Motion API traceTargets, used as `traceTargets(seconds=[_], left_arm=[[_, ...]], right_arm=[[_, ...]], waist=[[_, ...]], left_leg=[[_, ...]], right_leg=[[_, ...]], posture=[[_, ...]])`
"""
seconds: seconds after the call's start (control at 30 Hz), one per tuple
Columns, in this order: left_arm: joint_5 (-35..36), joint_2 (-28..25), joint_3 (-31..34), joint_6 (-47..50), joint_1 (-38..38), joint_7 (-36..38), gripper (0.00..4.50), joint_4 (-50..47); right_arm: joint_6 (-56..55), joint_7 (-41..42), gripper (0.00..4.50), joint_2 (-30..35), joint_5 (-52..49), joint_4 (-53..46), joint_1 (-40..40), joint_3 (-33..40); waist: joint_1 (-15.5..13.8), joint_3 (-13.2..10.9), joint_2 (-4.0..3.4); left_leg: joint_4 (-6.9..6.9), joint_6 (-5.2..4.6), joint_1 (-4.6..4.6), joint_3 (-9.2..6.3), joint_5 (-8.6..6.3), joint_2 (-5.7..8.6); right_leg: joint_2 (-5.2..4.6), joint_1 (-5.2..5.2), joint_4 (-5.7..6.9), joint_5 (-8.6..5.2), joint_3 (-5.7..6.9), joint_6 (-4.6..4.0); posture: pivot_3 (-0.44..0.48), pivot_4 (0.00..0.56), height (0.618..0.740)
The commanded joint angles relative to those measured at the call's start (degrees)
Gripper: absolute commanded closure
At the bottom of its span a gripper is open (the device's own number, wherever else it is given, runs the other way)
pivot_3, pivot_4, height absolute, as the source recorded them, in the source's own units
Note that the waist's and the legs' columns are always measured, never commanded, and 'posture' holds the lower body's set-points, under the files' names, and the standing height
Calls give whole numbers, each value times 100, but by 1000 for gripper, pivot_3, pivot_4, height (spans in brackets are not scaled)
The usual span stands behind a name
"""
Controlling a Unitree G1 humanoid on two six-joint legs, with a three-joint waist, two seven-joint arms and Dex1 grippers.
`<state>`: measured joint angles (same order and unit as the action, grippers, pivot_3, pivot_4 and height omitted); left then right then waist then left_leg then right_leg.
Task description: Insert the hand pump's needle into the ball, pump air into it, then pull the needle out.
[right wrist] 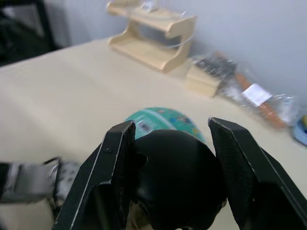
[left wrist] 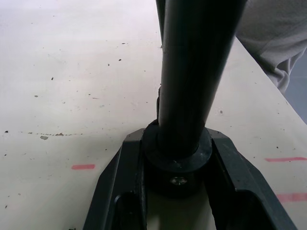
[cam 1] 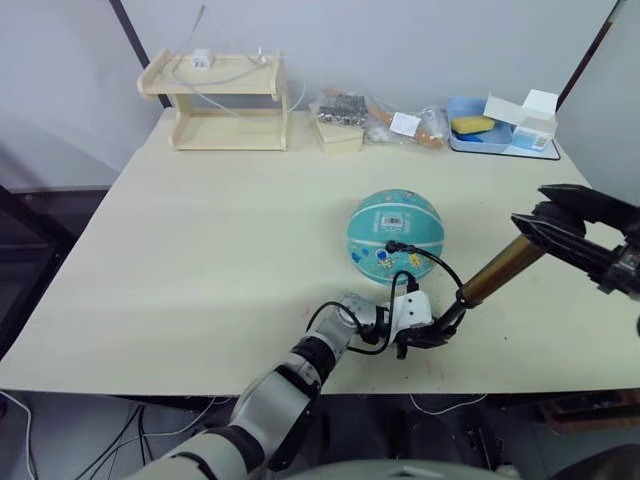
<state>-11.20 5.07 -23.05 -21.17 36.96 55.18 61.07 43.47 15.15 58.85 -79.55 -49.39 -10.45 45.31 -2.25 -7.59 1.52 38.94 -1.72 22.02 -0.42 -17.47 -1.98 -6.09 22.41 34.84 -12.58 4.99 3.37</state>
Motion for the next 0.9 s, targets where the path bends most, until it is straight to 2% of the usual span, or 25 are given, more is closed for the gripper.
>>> traceTargets(seconds=[0.03,0.1,0.2,0.27,0.33,0.4,0.5,0.63,0.73,0.8,0.9], left_arm=[[-257,-148,-102,398,-252,-193,3415,607],[-246,-153,-93,395,-234,-205,3415,609],[-250,-179,-92,387,-238,-221,3415,594],[-245,-177,-92,396,-252,-212,3415,557],[-242,-177,-84,411,-257,-197,3415,519],[-237,-183,-75,425,-264,-180,3415,489],[-231,-194,-66,447,-277,-157,3415,453],[-234,-195,-65,464,-290,-128,3415,423],[-238,-188,-68,465,-288,-113,3415,421],[-241,-179,-68,471,-279,-107,3415,430],[-240,-175,-75,476,-278,-83,3415,429]], right_arm=[[-116,605,2581,-404,1264,-188,-587,-1733],[-377,775,2581,-659,1971,-20,-663,-2455],[-924,1075,2581,-1307,3347,829,-610,-4135],[-1327,1294,2581,-1648,4101,1375,-691,-4836],[-1610,1448,2581,-1875,4592,1723,-743,-5227],[-1750,1528,2581,-2009,4829,1808,-739,-5302],[-1714,1550,2581,-1984,4870,1538,-633,-5045],[-1430,1511,2581,-1631,4483,834,-495,-4292],[-1042,1403,2581,-1256,3646,202,-330,-3258],[-757,1351,2581,-938,2840,-72,-221,-2408],[-447,1253,2581,-426,1543,-187,-94,-1177]], waist=[[39,34,31],[90,49,38],[150,93,73],[163,111,73],[164,138,75],[149,152,69],[139,177,56],[128,169,42],[113,119,27],[59,46,-30],[4,10,-56]], left_leg=[[-1,0,-29,-3,-2,-14],[-5,1,-42,-17,-3,-27],[-12,18,-110,-39,-12,-58],[-32,31,-134,-44,-19,-65],[-40,37,-145,-58,-23,-68],[-49,41,-149,-67,-24,-69],[-53,43,-166,-75,-24,-61],[-52,38,-144,-84,-21,-32],[-48,38,-129,-85,-21,-22],[-42,37,-110,-84,-21,-11],[-38,35,-72,-86,-21,35]], right_leg=[[8,-28,-3,-22,0,2],[12,-58,-6,-27,4,-1],[13,-88,-1,-27,5,0],[0,-107,-6,-28,9,1],[-11,-110,-10,-28,9,1],[-7,-109,-8,-28,20,1],[14,-101,-7,-27,37,0],[6,-85,-9,-33,41,-11],[-9,-81,-15,-33,41,-12],[-23,-75,-23,-31,41,-10],[-39,-54,-26,-24,44,-16]], posture=[[0,150,740],[0,150,740],[0,150,740],[0,150,740],[0,150,740],[0,150,740],[0,150,740],[0,150,740],[0,150,740],[0,150,740],[0,150,740]])
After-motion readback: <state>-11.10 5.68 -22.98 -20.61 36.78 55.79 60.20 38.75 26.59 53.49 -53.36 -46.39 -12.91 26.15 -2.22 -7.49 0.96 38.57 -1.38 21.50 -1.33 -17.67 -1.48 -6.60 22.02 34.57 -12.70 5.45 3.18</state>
